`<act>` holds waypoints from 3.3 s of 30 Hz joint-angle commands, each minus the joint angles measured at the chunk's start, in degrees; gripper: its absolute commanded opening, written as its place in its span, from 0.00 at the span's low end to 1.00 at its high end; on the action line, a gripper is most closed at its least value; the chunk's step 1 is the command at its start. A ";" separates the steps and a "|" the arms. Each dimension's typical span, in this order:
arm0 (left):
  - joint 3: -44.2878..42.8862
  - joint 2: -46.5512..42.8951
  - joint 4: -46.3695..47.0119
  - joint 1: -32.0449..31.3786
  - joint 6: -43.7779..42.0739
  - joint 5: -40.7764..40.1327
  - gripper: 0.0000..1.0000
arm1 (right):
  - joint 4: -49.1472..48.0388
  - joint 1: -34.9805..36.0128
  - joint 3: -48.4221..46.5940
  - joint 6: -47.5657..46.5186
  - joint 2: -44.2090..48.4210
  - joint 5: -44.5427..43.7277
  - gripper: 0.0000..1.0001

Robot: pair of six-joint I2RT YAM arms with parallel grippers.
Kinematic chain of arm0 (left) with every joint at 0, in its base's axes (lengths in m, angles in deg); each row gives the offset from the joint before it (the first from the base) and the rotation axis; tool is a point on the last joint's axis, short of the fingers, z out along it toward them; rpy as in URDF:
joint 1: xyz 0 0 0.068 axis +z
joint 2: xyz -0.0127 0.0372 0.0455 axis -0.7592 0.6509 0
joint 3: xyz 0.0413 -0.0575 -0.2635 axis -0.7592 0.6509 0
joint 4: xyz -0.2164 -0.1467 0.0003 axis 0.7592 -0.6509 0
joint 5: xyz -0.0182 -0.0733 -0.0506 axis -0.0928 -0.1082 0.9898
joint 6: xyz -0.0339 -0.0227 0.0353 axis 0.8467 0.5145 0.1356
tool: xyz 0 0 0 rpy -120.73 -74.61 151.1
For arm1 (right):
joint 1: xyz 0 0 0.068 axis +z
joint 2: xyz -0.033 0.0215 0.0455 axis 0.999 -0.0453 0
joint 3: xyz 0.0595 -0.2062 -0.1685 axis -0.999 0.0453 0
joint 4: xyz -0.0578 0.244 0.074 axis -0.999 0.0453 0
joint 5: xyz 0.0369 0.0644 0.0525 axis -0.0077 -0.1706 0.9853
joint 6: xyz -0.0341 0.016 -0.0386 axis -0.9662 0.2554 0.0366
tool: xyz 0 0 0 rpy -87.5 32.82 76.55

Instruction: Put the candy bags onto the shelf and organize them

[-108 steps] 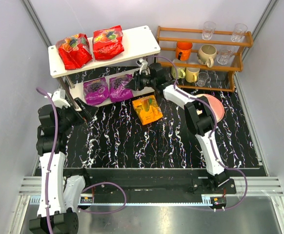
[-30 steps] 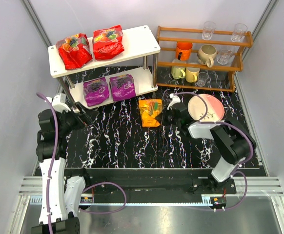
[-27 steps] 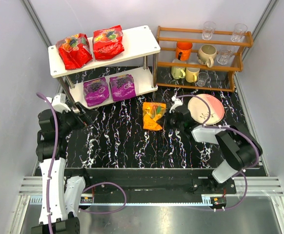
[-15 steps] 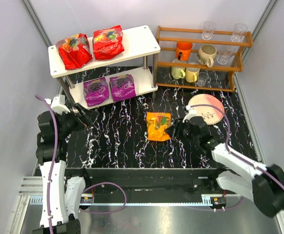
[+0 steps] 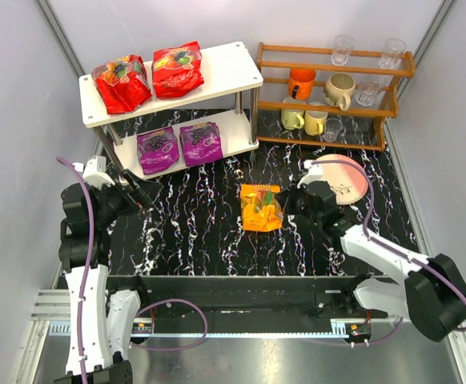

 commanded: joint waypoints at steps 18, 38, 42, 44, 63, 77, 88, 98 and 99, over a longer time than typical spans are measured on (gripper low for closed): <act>0.12 0.16 2.29 -0.13 -0.15 1.84 0.99 | -16.81 5.14 -3.18 12.37 -34.91 1.77 0.00; 0.38 0.42 2.81 -0.13 0.29 1.84 0.99 | 18.25 6.46 -4.24 21.59 3.84 -21.26 0.73; 0.03 0.24 3.08 -0.13 0.82 2.10 0.99 | 17.49 6.46 -0.90 26.09 3.85 -20.04 0.76; 0.03 -0.19 3.08 -0.04 0.82 2.19 0.99 | 13.38 6.81 1.47 27.41 3.06 -17.32 0.77; 0.38 -1.95 1.67 -0.13 0.47 2.37 0.99 | -3.09 8.57 5.17 30.05 -10.14 -7.55 0.31; 0.56 -1.95 2.02 -0.13 0.82 2.54 0.99 | 20.03 8.40 -20.00 2.74 12.20 -21.27 0.00; 0.65 -1.34 2.28 -0.13 0.73 1.84 0.99 | 28.09 -2.05 -66.16 -22.14 -10.46 10.27 0.00; 0.03 -1.16 2.46 -0.13 0.03 1.05 0.99 | 32.77 -15.24 -118.66 -13.47 -46.18 41.00 0.00; -0.06 -1.08 2.64 -0.04 0.12 1.22 0.99 | 32.77 -15.94 -123.36 -10.15 -49.64 43.05 0.00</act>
